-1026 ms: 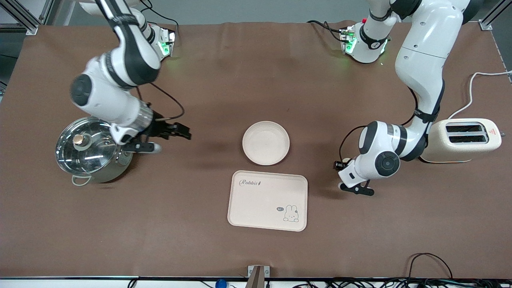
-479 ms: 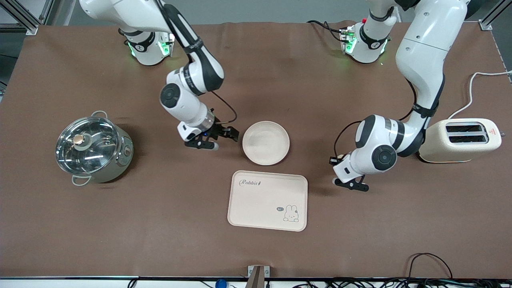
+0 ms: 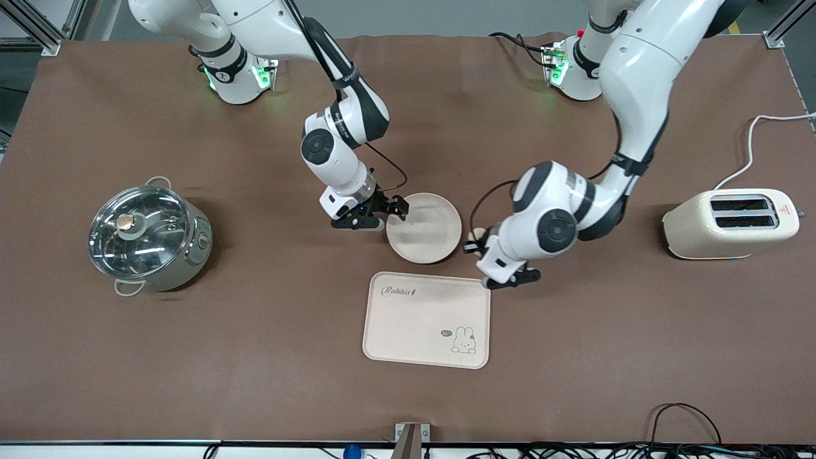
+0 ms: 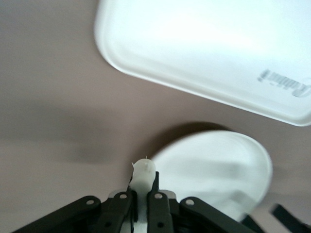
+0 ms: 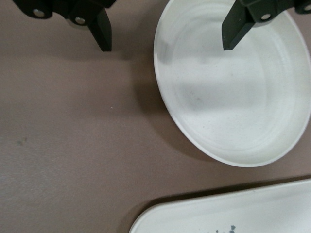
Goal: Place bun in plate and plate on tray
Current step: 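Lift the bun over the plate while the right gripper grasps the plate rim, then lower the bun onto the white plate and open the left gripper, then slide the plate onto the tray with the right gripper while the left gripper withdraws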
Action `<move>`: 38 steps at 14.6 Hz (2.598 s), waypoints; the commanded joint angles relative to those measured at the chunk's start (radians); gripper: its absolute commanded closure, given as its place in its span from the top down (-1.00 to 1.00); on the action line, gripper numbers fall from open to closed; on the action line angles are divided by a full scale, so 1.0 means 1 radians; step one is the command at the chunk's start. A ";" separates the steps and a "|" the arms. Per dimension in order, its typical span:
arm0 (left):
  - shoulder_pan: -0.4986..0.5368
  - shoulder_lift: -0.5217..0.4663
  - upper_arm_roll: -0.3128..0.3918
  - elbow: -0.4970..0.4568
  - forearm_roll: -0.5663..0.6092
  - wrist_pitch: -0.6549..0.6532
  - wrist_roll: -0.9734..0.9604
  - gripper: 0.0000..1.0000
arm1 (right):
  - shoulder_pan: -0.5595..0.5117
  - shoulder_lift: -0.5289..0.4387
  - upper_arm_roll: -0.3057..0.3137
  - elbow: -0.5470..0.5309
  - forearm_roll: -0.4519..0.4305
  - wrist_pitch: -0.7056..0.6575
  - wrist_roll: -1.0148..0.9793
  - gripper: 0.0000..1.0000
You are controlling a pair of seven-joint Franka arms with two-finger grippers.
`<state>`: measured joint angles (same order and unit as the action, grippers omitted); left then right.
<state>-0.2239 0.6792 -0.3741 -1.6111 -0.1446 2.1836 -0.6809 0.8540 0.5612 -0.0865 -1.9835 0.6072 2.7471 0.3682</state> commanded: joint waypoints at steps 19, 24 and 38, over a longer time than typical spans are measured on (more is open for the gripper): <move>-0.061 0.036 0.003 0.034 0.033 0.085 -0.192 1.00 | 0.014 0.059 -0.015 0.012 -0.060 0.082 -0.072 -0.99; 0.070 -0.139 0.009 0.034 0.264 -0.069 0.085 1.00 | -0.007 0.031 -0.018 0.028 -0.053 0.077 -0.066 -0.99; 0.314 -0.624 0.020 0.112 0.261 -0.616 0.523 1.00 | -0.194 0.298 -0.013 0.540 -0.052 -0.043 -0.072 -0.99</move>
<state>0.0693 0.0804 -0.3587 -1.4910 0.1064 1.6069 -0.1978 0.6667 0.7629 -0.1142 -1.5509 0.5629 2.7022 0.2974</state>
